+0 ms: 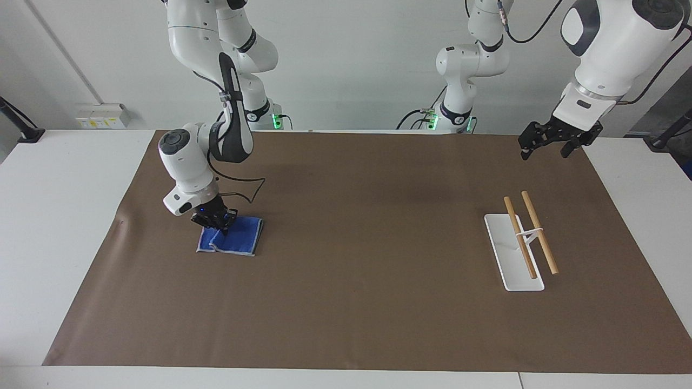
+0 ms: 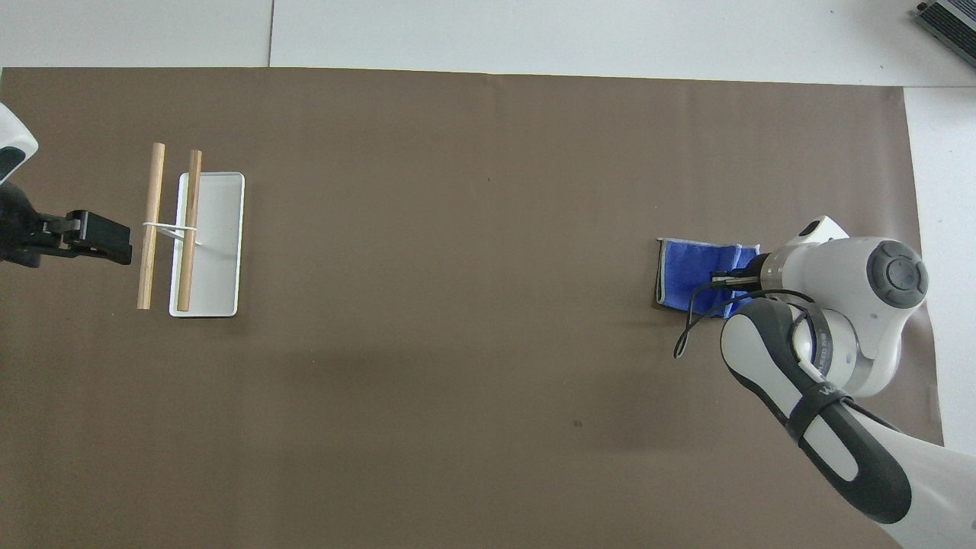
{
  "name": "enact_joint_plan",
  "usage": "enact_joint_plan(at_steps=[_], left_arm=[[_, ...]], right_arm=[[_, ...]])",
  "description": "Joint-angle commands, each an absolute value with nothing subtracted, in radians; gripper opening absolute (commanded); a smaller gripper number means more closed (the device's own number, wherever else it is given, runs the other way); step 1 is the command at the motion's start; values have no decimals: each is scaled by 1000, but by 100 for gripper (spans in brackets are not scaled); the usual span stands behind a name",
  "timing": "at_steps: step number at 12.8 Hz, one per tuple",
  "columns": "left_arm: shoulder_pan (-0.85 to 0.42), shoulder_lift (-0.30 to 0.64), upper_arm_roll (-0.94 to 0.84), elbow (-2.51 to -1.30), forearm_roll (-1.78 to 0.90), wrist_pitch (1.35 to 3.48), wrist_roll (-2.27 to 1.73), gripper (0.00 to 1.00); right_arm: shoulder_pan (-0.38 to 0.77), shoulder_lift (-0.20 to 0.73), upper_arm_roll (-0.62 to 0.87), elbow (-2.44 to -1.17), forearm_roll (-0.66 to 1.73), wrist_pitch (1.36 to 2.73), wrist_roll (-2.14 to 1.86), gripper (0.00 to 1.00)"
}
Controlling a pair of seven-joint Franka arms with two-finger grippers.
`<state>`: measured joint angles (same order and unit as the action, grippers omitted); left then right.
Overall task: Right arm passes towel to left arm to hang
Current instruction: 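Lift the towel with the right gripper while the left gripper advances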
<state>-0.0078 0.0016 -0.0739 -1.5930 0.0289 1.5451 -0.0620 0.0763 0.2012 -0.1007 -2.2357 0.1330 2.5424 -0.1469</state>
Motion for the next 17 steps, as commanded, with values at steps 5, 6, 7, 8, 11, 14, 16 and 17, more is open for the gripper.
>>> enact_joint_plan(at_steps=[5, 6, 7, 8, 11, 14, 16, 17], left_arm=[[-21, -28, -72, -1623, 20, 1545, -67, 100], [-21, -28, -74, -1623, 20, 1546, -67, 100], [-21, -28, -75, -1623, 20, 1548, -69, 100], [-21, -28, -75, -1623, 20, 1549, -69, 100], [-17, -28, -75, -1629, -23, 1598, -83, 100], [-8, -46, -67, -1702, -170, 1731, -188, 100], [-8, -80, -66, -1790, -268, 1846, -303, 100], [-9, -98, -66, -1839, -334, 1908, -366, 100]], right_arm=[[72, 101, -46, -2128, 234, 2321, -176, 0], [74, 91, -32, -2123, 308, 2319, -179, 0], [72, 84, -14, -2111, 358, 2318, -178, 0], [74, 78, 6, -2096, 417, 2318, -173, 0], [74, 77, 72, -2039, 631, 2316, -97, 0], [74, 81, 155, -1991, 786, 2330, 139, 0], [86, 84, 214, -1980, 903, 2359, 266, 0], [115, 86, 218, -1980, 973, 2405, 320, 0]])
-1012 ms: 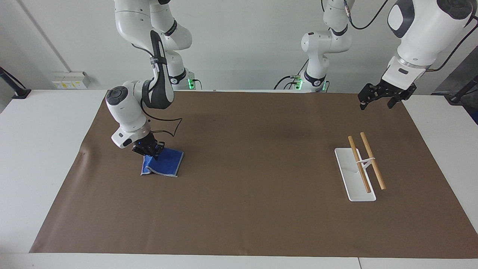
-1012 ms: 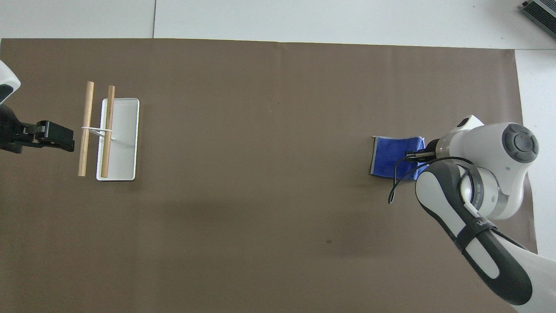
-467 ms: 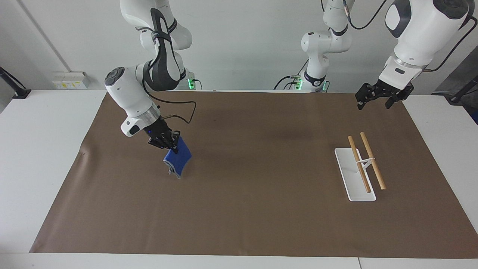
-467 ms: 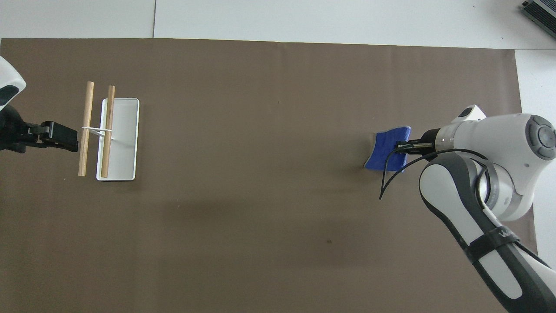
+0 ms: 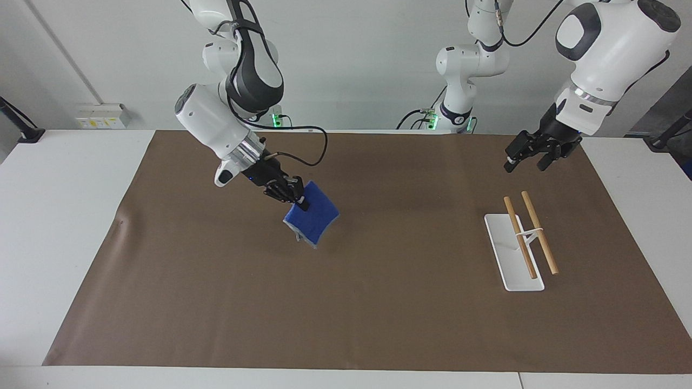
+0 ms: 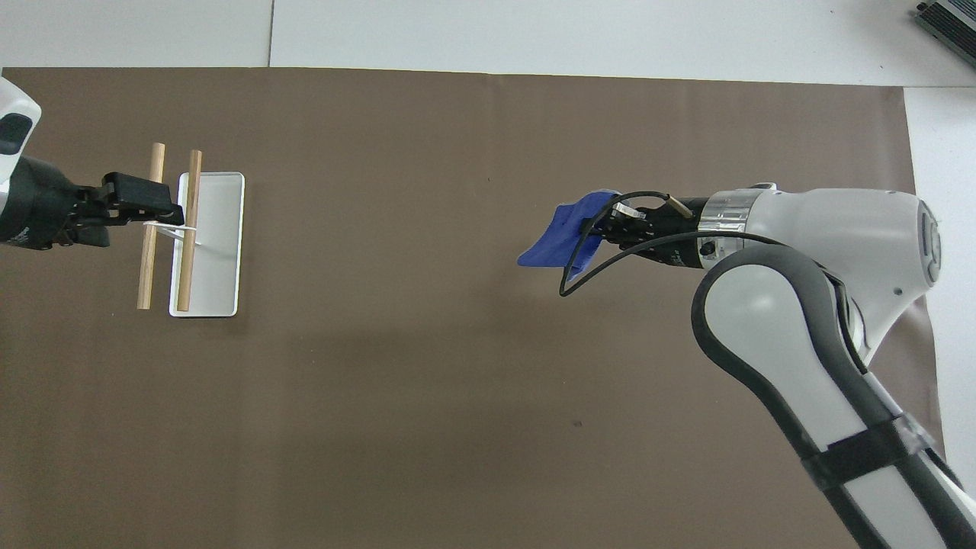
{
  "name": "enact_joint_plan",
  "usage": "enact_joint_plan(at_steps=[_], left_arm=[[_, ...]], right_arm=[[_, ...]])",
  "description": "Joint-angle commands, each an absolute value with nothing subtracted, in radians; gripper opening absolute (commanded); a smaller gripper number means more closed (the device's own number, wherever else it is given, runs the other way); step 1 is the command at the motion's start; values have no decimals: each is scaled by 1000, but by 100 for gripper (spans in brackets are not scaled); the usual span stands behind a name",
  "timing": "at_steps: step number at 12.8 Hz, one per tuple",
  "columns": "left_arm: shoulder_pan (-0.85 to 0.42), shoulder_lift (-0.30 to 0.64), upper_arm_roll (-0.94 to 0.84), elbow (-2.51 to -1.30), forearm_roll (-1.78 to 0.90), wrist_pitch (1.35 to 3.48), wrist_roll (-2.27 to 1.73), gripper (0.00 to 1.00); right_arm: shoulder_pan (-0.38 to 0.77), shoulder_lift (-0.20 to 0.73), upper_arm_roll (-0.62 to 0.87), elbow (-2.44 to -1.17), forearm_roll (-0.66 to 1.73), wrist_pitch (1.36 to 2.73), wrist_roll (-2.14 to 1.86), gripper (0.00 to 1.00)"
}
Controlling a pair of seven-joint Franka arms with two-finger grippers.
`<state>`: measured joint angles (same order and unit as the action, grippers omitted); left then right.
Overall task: Right arm passes towel to left arm to hang
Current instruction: 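Lift the towel with the right gripper while the left gripper advances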
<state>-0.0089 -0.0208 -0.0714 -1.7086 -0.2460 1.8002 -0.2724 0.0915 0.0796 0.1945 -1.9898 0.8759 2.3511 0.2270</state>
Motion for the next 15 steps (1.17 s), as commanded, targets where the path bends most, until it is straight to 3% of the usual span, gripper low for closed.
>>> enact_joint_plan(at_steps=[1, 4, 7, 15], left_arm=[[-8, -115, -66, -1883, -395, 1958, -423, 100], [-12, -195, -66, -2069, -553, 2112, -546, 100], [-21, -250, -77, -2210, -711, 2241, -652, 100], [-23, -236, -302, -2214, -897, 2528, -1043, 100]], right_arm=[[155, 87, 218, -1980, 1045, 2452, 374, 0], [245, 89, 218, -1970, 1294, 2563, 567, 0], [253, 91, 224, -1950, 1397, 2562, 696, 0], [308, 121, 262, -1905, 1448, 2607, 1040, 0]])
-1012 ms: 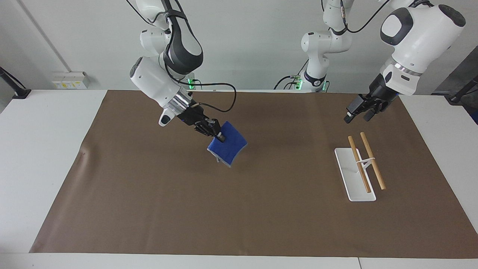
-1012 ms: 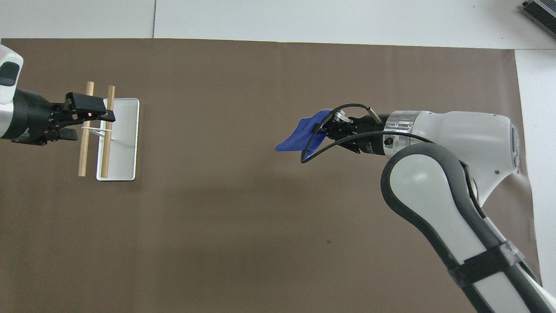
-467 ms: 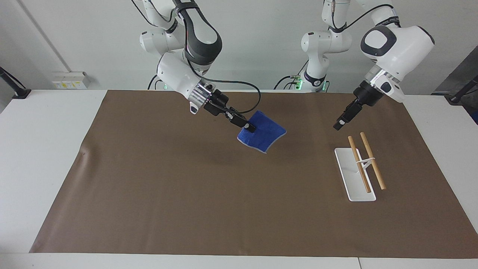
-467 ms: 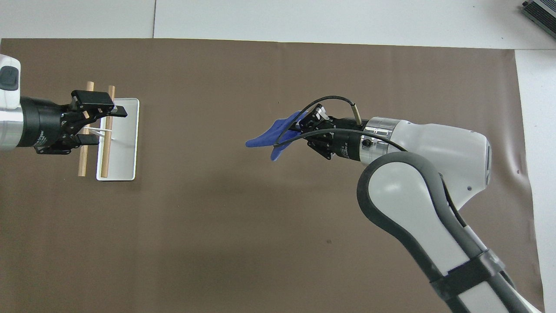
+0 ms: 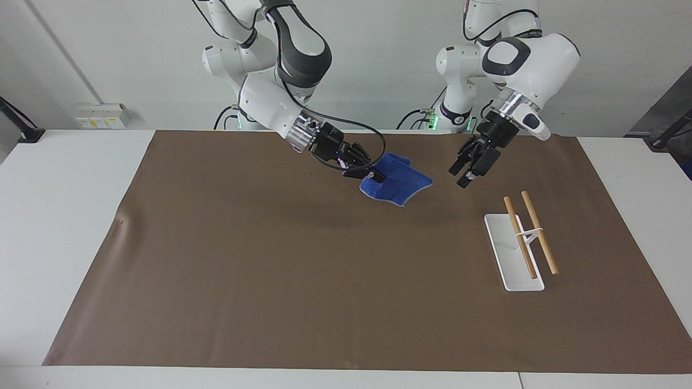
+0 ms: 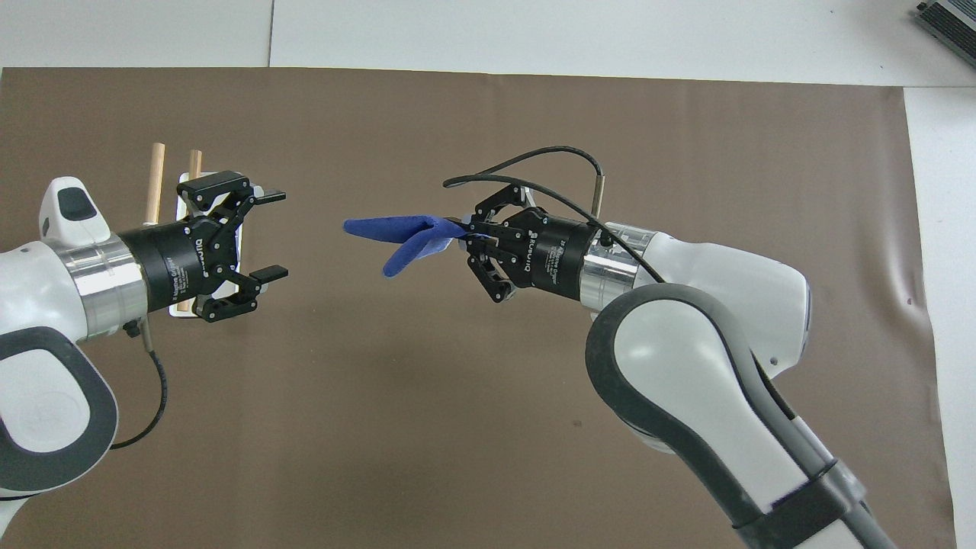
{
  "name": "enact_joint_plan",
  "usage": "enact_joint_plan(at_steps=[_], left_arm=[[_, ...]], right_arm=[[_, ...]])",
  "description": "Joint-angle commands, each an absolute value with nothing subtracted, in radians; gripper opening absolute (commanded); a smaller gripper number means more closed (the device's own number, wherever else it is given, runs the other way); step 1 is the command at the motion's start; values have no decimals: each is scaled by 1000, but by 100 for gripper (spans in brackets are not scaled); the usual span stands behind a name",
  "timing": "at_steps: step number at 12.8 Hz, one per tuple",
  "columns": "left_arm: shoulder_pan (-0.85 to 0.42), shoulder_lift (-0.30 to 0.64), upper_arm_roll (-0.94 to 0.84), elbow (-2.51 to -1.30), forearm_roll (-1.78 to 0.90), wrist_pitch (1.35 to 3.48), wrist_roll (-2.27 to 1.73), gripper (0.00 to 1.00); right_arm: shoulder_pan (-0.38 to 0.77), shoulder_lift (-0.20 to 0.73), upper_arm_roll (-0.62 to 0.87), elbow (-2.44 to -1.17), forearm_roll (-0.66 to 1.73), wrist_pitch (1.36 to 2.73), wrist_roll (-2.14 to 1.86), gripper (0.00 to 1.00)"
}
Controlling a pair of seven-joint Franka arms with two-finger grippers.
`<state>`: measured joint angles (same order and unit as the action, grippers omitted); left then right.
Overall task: Right arm passes towel to left arm to hang
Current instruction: 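Close the left gripper on the towel held by the right gripper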
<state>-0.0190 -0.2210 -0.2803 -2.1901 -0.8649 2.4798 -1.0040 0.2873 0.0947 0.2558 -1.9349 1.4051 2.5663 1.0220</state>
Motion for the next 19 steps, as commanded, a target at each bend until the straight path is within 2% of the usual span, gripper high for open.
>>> enact_joint_plan(at_steps=[1, 7, 10, 13, 14, 16, 19], left_arm=[[-23, -235, -319, -2210, -897, 2540, -1063, 100], [-21, -213, -370, -2192, -899, 2617, -1124, 100], [-21, -193, -388, -2187, -899, 2672, -1124, 94], [-21, -172, -400, -2171, -899, 2689, -1126, 84], [-21, -170, -400, -2171, -899, 2688, -1126, 77], [-21, -170, -400, -2171, -899, 2683, -1121, 57], [-20, -170, -400, -2171, -894, 2681, -1115, 42]], right_arm=[[319, 126, 262, -1904, 1450, 2614, 1040, 0], [325, 127, 262, -1901, 1450, 2614, 1014, 0], [334, 130, 262, -1902, 1448, 2608, 882, 0], [334, 130, 262, -1902, 1448, 2609, 804, 0], [334, 130, 262, -1902, 1448, 2609, 799, 0], [334, 130, 262, -1902, 1448, 2609, 798, 0], [334, 130, 262, -1902, 1448, 2608, 798, 0]])
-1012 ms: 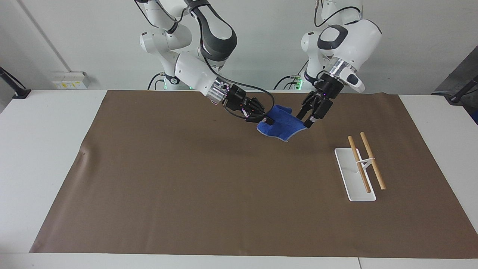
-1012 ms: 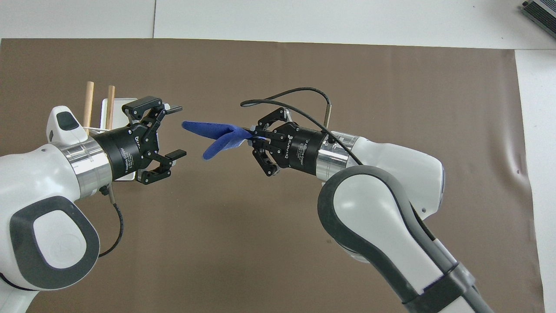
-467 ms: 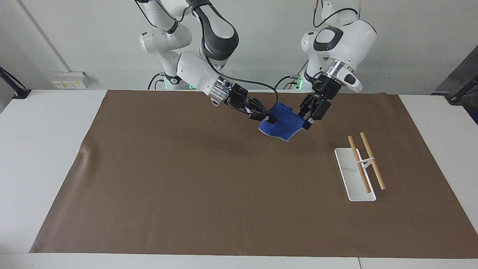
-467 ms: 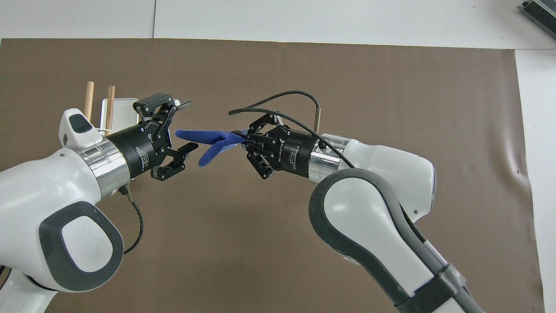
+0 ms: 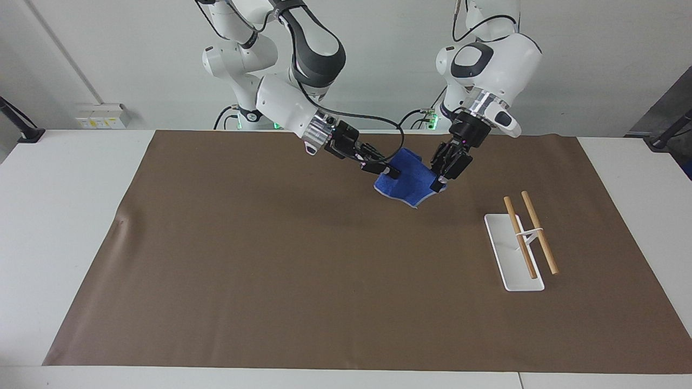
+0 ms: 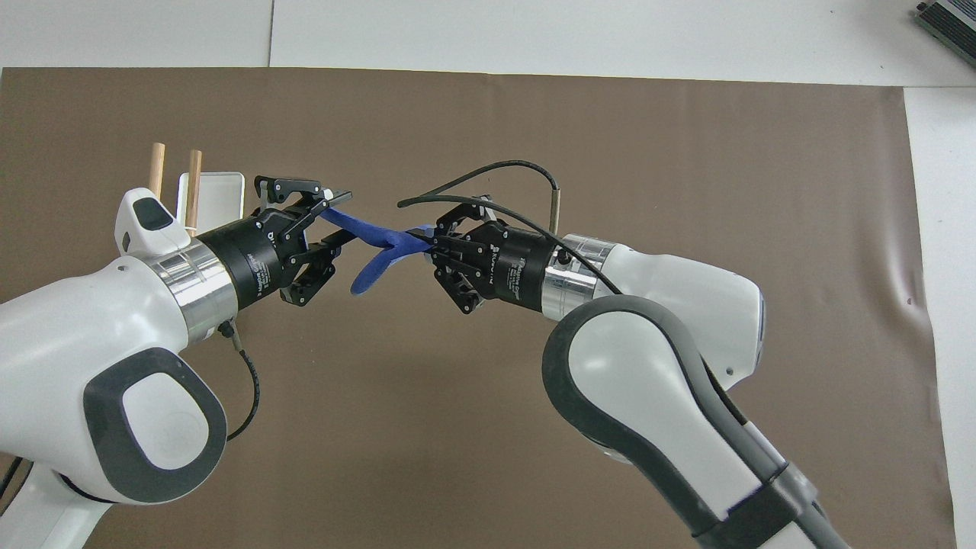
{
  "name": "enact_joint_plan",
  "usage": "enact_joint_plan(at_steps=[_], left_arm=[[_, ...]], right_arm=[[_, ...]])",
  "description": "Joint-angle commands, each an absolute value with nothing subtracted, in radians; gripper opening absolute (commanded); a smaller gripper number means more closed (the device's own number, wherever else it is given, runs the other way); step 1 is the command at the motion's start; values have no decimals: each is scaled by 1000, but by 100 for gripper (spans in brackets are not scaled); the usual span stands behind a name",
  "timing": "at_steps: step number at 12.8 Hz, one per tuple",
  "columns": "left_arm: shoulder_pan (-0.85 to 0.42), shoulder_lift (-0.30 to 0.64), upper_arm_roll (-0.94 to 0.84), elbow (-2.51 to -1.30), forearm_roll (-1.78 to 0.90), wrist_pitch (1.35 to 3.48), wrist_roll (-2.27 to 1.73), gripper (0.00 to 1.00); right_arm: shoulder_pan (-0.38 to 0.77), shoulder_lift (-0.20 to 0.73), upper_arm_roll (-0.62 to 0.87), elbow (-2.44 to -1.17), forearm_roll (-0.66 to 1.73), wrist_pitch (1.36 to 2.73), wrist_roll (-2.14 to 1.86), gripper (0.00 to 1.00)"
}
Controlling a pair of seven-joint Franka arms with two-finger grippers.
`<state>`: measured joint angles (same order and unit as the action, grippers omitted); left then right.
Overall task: Right arm passes towel to left arm to hang
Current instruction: 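Close the left gripper on the towel held by the right gripper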
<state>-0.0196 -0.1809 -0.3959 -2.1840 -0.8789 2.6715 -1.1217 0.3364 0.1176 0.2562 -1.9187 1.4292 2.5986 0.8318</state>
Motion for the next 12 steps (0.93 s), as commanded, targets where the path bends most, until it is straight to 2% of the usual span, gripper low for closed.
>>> enact_joint_plan(at_steps=[1, 4, 12], left_arm=[[-20, -169, -400, -2171, -891, 2681, -1120, 35], [-15, -169, -400, -2174, -890, 2681, -1120, 2], [17, -169, -396, -2180, -816, 2663, -1083, 0]], right_arm=[[334, 130, 262, -1902, 1448, 2609, 798, 0], [334, 130, 262, -1902, 1448, 2609, 798, 0], [334, 130, 262, -1902, 1442, 2609, 798, 0]])
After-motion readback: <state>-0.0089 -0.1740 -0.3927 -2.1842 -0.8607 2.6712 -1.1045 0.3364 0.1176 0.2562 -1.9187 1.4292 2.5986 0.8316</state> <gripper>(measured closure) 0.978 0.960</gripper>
